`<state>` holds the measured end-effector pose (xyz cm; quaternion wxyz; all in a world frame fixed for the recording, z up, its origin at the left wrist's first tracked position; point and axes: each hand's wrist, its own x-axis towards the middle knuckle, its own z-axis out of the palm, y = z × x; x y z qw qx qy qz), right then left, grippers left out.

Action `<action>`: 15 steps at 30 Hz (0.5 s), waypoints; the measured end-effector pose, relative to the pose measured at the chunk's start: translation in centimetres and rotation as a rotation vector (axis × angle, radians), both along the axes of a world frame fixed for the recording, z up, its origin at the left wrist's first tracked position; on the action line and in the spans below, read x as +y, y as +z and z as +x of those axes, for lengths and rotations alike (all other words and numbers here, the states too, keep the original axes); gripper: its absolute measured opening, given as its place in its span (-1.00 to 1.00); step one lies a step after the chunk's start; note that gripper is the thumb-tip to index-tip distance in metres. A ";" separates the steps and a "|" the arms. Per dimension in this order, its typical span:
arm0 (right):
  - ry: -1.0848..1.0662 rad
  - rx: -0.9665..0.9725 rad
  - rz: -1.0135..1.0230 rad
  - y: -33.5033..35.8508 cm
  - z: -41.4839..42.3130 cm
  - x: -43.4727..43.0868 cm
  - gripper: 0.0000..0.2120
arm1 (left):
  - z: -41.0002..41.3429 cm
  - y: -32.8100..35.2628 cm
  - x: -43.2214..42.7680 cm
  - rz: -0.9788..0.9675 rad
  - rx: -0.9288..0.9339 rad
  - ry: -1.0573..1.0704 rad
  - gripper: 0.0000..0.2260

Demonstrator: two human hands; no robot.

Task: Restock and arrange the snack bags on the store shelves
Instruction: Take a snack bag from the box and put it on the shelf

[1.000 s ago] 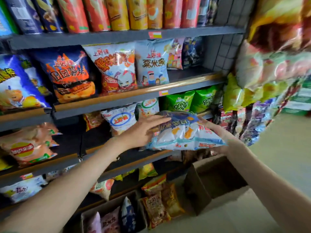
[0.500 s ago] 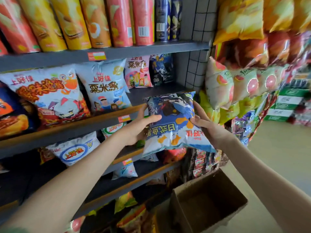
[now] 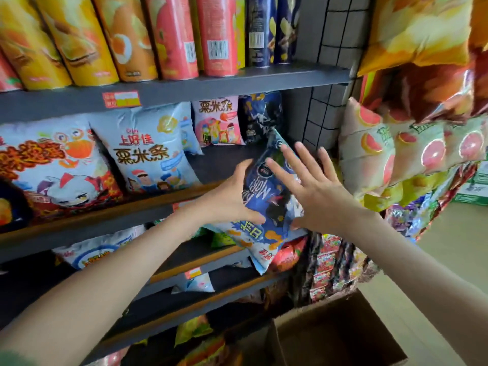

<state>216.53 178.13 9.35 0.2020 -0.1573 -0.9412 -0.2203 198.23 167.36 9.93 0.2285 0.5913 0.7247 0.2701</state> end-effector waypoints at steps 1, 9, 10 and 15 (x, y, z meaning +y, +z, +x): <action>0.036 -0.077 0.098 0.1 -0.5 0.0 0.26 | 0.3 0.5 0.1 -0.012 0.106 -0.008 0.05; 0.272 -0.118 0.276 -1.4 -2.7 4.2 0.08 | 0.6 2.5 1.1 -0.179 0.469 0.079 -0.03; 0.309 -0.092 0.270 -1.6 -3.0 4.7 0.06 | 0.6 2.7 1.3 -0.183 0.489 0.087 -0.04; 0.374 0.083 0.227 -1.9 -3.7 7.2 0.01 | 1.4 4.1 2.1 -0.123 0.761 0.177 -0.06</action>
